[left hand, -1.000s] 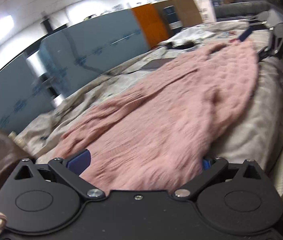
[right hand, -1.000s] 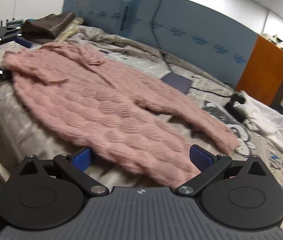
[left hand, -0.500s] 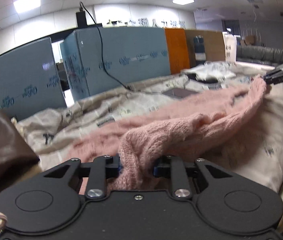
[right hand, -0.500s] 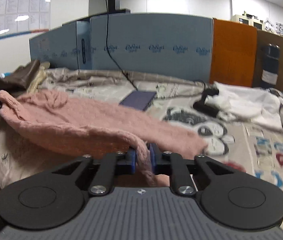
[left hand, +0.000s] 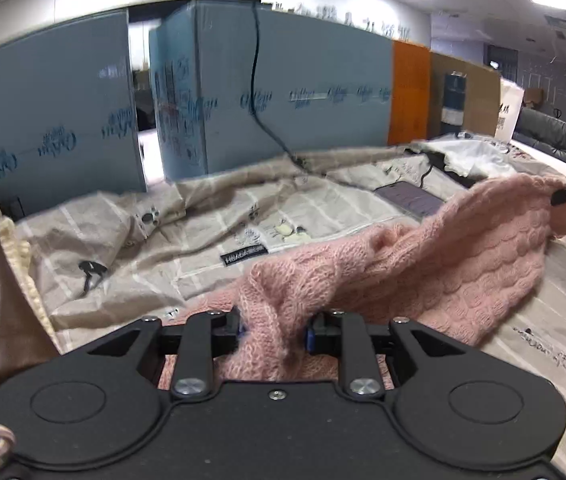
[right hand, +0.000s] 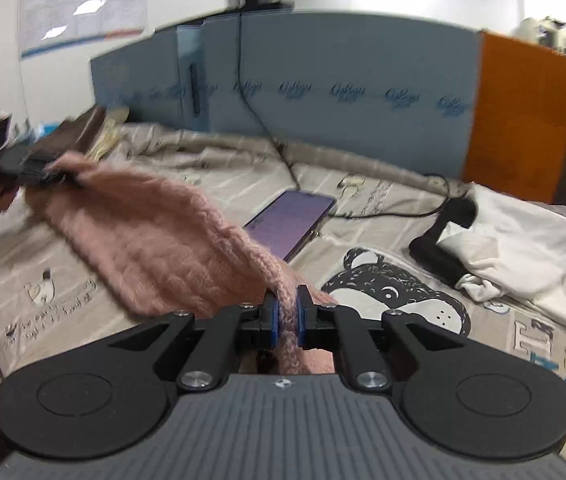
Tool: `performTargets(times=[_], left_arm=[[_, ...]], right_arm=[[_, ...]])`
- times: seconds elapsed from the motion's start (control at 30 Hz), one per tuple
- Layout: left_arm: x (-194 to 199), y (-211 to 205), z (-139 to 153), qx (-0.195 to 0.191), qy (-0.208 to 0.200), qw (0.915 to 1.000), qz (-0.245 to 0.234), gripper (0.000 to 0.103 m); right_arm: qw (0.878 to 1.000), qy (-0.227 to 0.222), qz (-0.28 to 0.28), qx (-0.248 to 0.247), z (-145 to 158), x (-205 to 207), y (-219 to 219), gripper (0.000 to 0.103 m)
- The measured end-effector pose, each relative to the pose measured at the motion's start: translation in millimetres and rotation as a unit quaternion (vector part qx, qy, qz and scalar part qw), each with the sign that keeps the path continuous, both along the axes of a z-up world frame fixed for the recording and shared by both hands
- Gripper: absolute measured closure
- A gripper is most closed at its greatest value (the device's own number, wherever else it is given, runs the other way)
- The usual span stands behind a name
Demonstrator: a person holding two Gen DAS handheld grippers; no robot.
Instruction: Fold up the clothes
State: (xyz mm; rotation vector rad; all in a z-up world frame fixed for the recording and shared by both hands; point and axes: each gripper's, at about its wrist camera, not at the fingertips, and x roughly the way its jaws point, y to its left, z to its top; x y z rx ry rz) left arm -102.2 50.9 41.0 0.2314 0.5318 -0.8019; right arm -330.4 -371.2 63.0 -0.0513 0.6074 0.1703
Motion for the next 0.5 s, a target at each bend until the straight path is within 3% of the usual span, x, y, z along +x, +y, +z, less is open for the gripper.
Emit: performTargets(times=[0.03,0.13,0.2,0.3,0.5], left_arm=[[3.9,-1.9,-1.4,0.003,0.001,1.0000,0.002,0.073],[14.0,-6.7,-5.1,0.012,-0.002,0.9998,0.015,0.052],[18.6,-5.1,-4.8,0.003,-0.007,0.9996,0.026,0.032],[24.1,0.4,0.7,-0.026,-0.006,0.9990,0.035,0.017],[37.7,-2.2,2.6,-0.025,-0.023,0.9977,0.059,0.011]], right_arm=[[1.000,0.019,0.009,-0.011,-0.6,6.3,-2.0,0.096],[0.999,0.047,0.015,-0.017,-6.1,21.5,-9.6,0.094],[0.999,0.049,0.004,-0.017,-10.1,27.5,-16.0,0.074],[0.999,0.040,-0.031,-0.016,-12.1,30.1,-29.6,0.046],[0.996,0.041,-0.082,-0.005,-21.0,32.0,-50.7,0.044]])
